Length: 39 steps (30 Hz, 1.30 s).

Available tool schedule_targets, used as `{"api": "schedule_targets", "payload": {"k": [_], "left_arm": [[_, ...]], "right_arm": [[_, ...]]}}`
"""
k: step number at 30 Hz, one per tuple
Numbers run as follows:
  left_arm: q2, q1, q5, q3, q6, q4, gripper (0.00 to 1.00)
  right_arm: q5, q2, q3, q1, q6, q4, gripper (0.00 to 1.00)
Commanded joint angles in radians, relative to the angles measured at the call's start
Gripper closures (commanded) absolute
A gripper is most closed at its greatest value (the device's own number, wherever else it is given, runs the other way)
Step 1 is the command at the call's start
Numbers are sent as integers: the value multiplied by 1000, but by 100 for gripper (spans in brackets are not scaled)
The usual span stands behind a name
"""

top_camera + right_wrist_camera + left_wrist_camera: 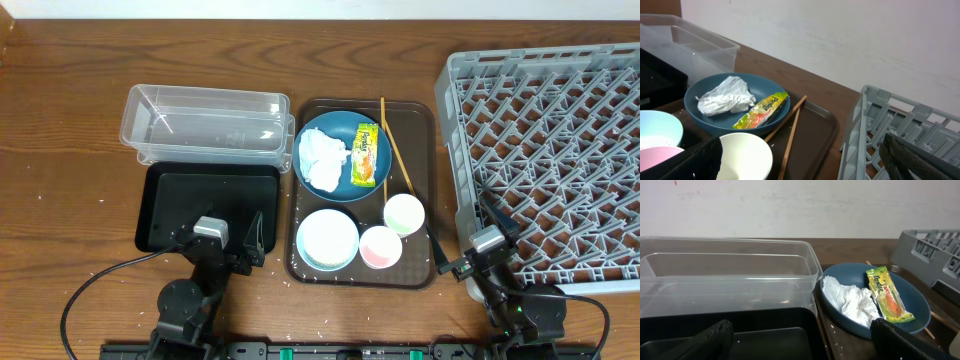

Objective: Sort waste into correct bins and load items into the dishwasher rack

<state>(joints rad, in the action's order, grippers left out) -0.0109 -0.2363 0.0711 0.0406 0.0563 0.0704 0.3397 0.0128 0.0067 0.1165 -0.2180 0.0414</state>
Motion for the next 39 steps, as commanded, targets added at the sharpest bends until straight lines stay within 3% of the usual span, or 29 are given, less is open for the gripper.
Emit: {"api": "schedule_targets", "payload": {"k": [1, 29, 34, 39], "left_arm": [[7, 4, -1, -27, 9, 14, 10], [7, 4, 0, -27, 10, 4, 10], [-4, 4, 53, -27, 82, -10, 10], [-6, 4, 126, -24, 100, -29, 10]], "right_arm": [[1, 0, -1, -2, 12, 3, 1], [21, 0, -1, -2, 13, 3, 1], [86, 0, -1, -2, 55, -59, 1], [118, 0, -1, -2, 207, -69, 1]]}}
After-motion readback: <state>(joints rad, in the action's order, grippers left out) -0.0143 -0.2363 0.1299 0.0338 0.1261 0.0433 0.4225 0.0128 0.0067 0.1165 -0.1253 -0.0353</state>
